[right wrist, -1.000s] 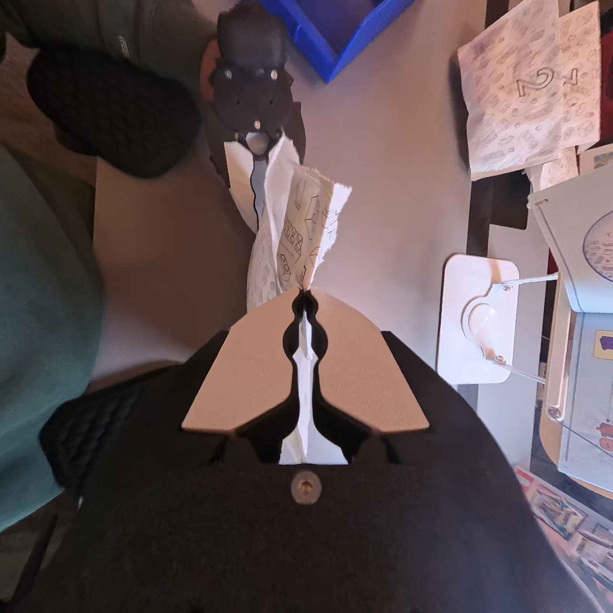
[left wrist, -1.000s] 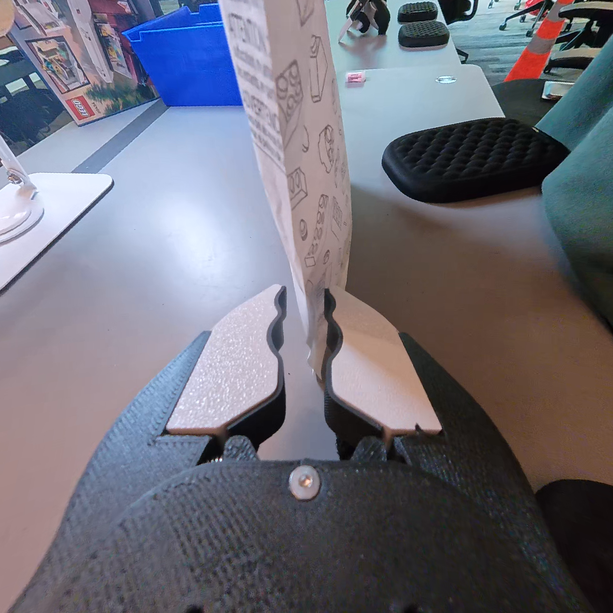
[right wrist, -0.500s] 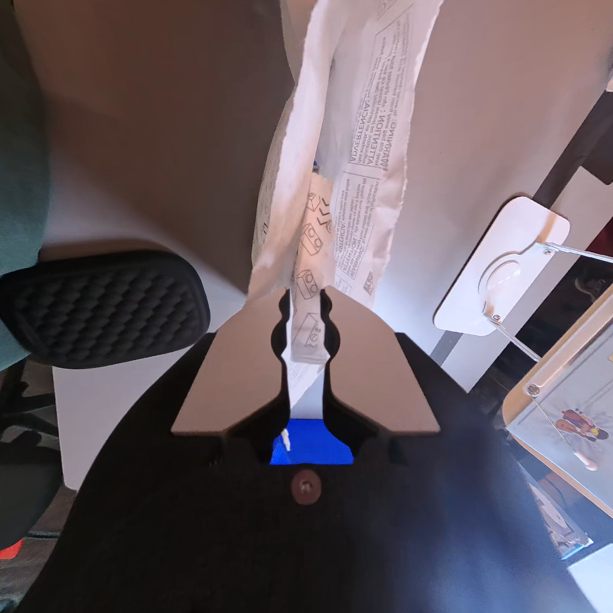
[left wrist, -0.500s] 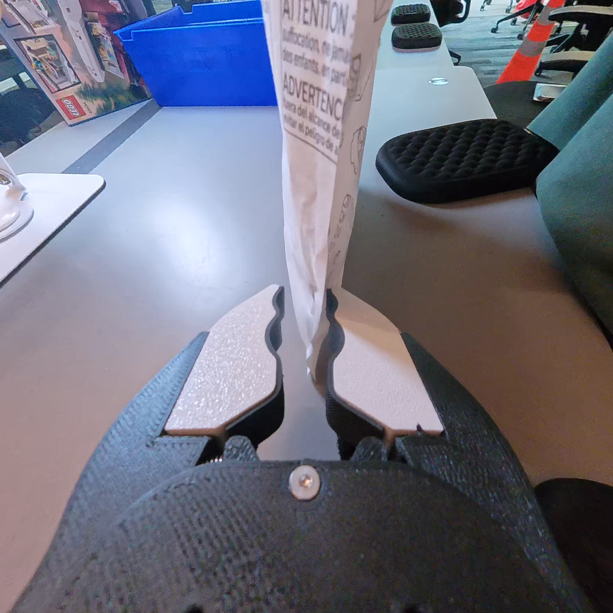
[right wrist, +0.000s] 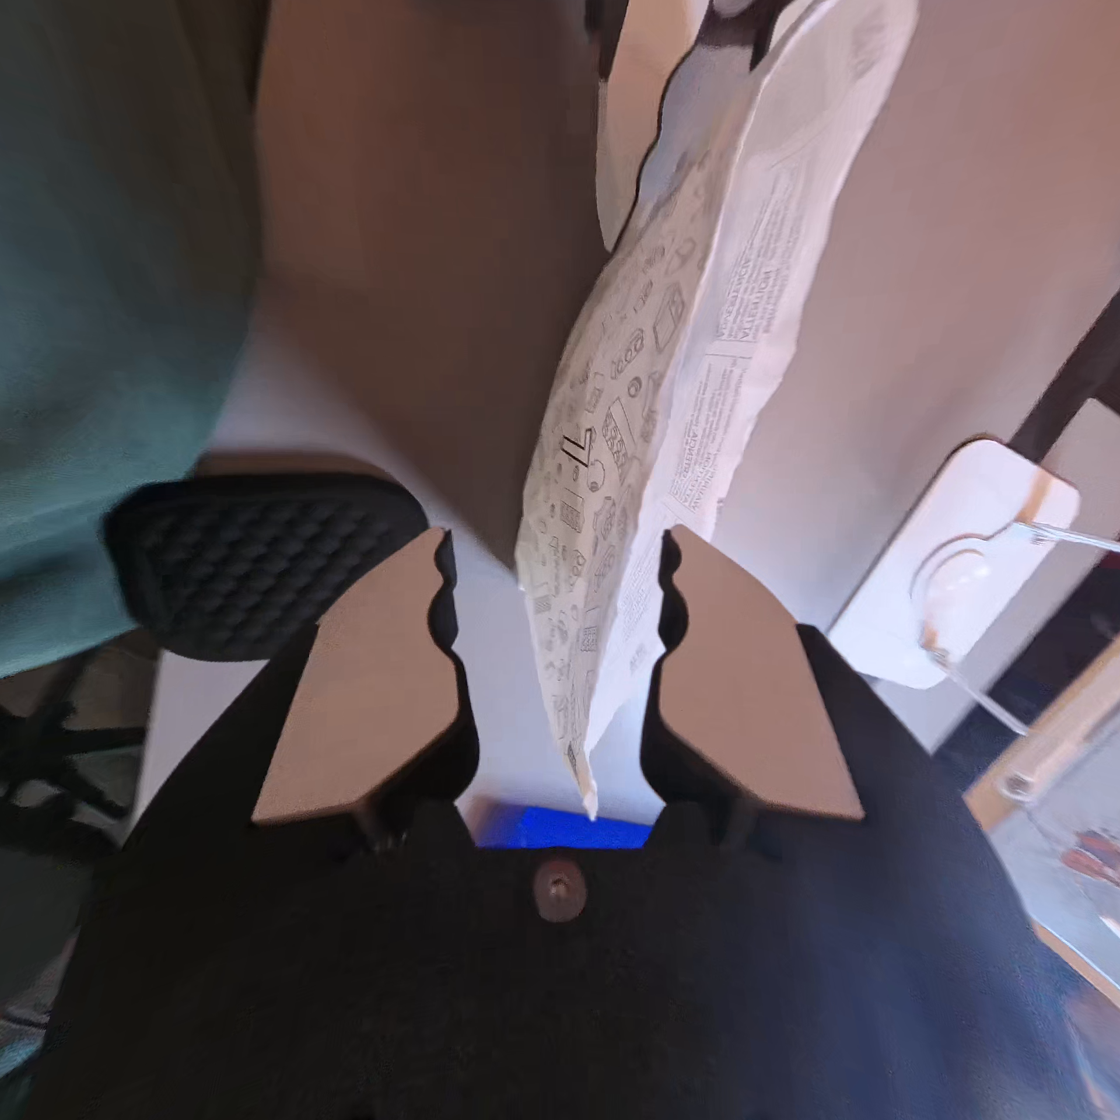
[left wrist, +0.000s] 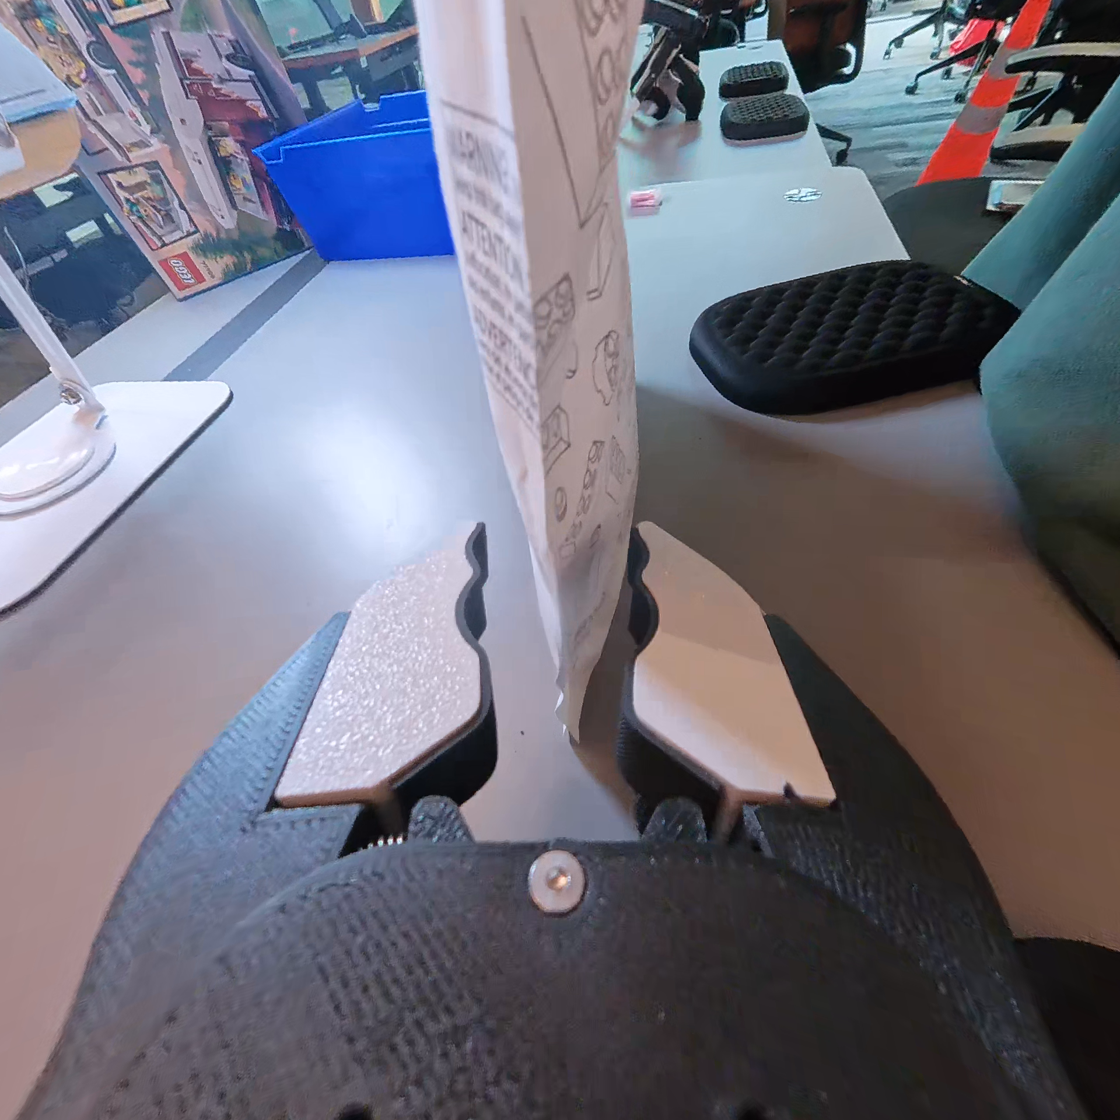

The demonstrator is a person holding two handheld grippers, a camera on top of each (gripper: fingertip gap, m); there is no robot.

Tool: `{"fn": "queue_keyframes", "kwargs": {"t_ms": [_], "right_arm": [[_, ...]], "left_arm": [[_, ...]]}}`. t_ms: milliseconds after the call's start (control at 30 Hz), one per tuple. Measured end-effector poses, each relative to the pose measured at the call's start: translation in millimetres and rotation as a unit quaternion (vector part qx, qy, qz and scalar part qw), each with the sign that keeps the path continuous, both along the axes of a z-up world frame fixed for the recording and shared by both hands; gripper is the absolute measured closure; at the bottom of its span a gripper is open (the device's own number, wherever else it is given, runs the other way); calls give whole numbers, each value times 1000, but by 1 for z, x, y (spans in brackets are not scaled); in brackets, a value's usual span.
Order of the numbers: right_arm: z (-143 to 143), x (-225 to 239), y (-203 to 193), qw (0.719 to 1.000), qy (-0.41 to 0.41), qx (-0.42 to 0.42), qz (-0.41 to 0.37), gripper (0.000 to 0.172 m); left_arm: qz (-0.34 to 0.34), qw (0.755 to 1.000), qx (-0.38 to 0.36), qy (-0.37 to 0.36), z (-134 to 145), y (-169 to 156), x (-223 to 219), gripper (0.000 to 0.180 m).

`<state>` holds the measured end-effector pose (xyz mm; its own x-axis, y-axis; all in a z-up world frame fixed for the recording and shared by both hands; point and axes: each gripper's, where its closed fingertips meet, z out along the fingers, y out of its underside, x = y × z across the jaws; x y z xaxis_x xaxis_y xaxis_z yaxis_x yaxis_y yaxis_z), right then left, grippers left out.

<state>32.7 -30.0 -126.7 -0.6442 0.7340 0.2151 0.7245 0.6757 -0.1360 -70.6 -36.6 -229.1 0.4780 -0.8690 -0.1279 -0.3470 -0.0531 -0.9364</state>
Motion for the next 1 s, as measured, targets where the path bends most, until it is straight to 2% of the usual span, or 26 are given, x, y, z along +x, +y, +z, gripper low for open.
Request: {"fn": "queue_keyframes", "kwargs": {"t_ms": [67, 133, 267, 300, 367, 433, 500, 567, 667, 733, 833, 933, 967, 1000], "right_arm": [[-11, -1, 6, 998, -6, 65, 11, 99], [-22, -1, 7, 997, -22, 79, 9, 98], [-41, -3, 21, 991, -62, 119, 8, 113], [-45, -2, 21, 991, -73, 116, 9, 123], [-48, -3, 20, 991, -89, 98, 5, 171], [-44, -4, 20, 992, -91, 83, 7, 172], [-29, -14, 20, 997, -40, 67, 3, 168], [-5, -20, 23, 998, 31, 45, -16, 134], [35, -13, 33, 986, 155, -4, -53, 110], [39, 10, 49, 972, 213, -27, -94, 93], [7, 46, 71, 934, 298, -114, -159, 81], [-50, 47, 82, 881, 347, -241, -211, 85], [-62, 41, 77, 862, 362, -289, -208, 94], [-66, 35, 71, 846, 377, -321, -196, 123]], "left_arm": [[-5, 1000, 1, 1, 0, -2, 3, 136], [-11, 1000, 5, 6, -1, -4, 6, 137], [-22, 1000, 17, 13, 0, -7, 10, 141], [-21, 999, 19, 15, -1, -7, 9, 143], [-16, 1000, 23, 12, 1, -6, 8, 145], [-9, 1000, 24, 7, 2, -5, 6, 146], [0, 1000, 30, 4, 4, -3, 3, 146], [11, 999, 42, -8, 12, -2, 0, 146], [36, 996, 73, -40, 33, 2, -7, 144], [46, 993, 86, -71, 49, 1, -11, 142], [46, 990, 77, -107, 64, 0, -11, 135], [15, 991, 10, -133, 68, 2, 10, 131], [10, 994, -12, -112, 61, 6, 18, 146], [7, 997, -16, -79, 54, 9, 22, 177]]}}
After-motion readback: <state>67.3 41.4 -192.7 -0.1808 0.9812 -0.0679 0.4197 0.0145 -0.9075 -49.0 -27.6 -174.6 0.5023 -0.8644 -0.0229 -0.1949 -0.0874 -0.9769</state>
